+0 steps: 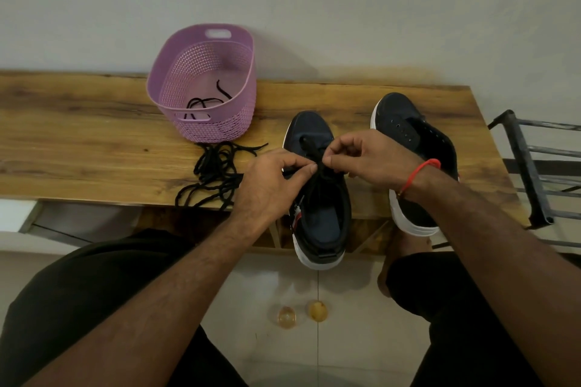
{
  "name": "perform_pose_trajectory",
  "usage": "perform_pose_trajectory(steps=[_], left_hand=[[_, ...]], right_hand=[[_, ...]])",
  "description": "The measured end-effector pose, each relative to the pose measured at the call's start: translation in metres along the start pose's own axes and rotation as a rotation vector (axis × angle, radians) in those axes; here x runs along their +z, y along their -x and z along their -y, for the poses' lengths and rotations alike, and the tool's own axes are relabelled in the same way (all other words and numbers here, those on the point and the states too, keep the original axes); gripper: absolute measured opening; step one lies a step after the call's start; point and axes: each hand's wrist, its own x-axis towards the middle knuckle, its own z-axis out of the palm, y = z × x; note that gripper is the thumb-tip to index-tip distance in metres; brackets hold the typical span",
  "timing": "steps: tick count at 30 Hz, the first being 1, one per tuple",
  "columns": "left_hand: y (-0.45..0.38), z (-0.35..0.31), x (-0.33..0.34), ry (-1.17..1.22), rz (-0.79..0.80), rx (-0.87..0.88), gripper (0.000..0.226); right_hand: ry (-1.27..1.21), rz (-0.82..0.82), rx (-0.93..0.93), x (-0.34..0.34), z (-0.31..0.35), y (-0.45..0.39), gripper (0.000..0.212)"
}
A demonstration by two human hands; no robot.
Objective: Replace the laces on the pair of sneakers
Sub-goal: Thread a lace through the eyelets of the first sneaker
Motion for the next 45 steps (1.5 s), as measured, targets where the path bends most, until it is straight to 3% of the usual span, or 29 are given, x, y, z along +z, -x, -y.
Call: perform_pose_trajectory(steps=[5,11,18,25,34,41,45], left_hand=[[-0.008,0.006,-0.013,0.126,0.163,-0.035,0.014],[-0.008,0.005,-0.001,0.238,0.083,-0.103,0.007],[-0.007,0.007,0.004,0.135,0.024,-0.074,0.011],[-0.011,0.007,-0.015,-0.009,0.177,-0.044,0.013],[-0.012,0.005,-0.028,-0.057,0.203,-0.087,0.023],[-0.013,0.005,-0.033,-0.064,0.241,-0.065,0.034],[-0.014,0.005,-0.031,-0.065,0.293,-0.024,0.044]], right_hand=[[0.141,-0.001,-0.021,-0.002,0.003,0.000,0.005],[0.249,0.085,-0.047,-0.003,0.005,0.000,0.019],[0.274,-0.003,-0.048,0.000,0.006,0.001,0.008],[0.318,0.014,-0.078,0.002,0.006,0.001,0.007],[0.346,-0.090,-0.181,0.002,0.006,0.001,0.004],[0.202,-0.153,-0.019,-0.015,0.002,0.002,0.007],[0.182,-0.332,0.094,-0.028,-0.010,-0.002,0.007]])
